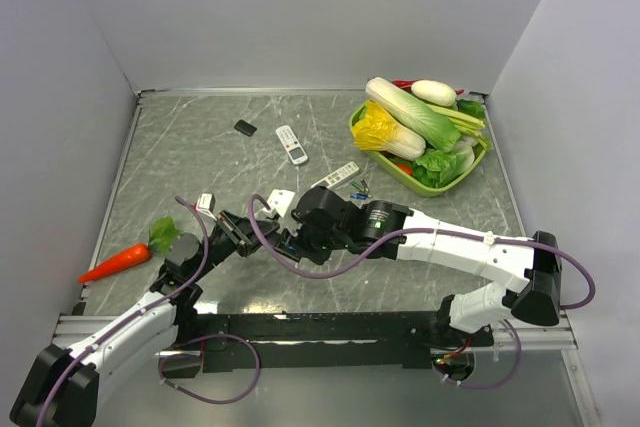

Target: Load the batteries into the remote control

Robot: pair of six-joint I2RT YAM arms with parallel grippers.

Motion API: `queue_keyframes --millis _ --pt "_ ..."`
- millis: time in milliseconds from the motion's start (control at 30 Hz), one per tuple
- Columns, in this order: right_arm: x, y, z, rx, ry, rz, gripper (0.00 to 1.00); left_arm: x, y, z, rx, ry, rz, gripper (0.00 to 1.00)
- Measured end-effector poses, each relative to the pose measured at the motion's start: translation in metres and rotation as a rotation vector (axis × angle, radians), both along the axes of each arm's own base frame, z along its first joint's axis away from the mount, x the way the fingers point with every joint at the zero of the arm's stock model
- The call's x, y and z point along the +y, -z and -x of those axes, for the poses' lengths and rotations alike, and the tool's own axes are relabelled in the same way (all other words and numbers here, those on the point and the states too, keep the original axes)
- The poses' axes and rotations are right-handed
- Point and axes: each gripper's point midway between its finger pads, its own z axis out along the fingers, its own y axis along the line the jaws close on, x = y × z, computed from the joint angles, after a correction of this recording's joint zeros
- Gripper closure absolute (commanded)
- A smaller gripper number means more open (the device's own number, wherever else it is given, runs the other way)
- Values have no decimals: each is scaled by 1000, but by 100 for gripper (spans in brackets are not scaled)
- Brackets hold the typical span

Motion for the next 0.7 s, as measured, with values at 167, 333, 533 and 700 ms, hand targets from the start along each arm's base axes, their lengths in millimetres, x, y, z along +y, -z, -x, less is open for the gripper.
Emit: queue_keyframes --millis 167,333,533,700 --pt "0 0 -1 0 1 0 79 0 0 0 1 3 2 99" --pt "2 2 -2 0 3 4 80 0 -1 1 -3 3 3 99" --pt "3 2 -4 -10 11 0 80 0 -3 1 -8 2 6 99" --pt "1 2 -7 -22 26 6 80 0 -3 1 -7 2 5 99"
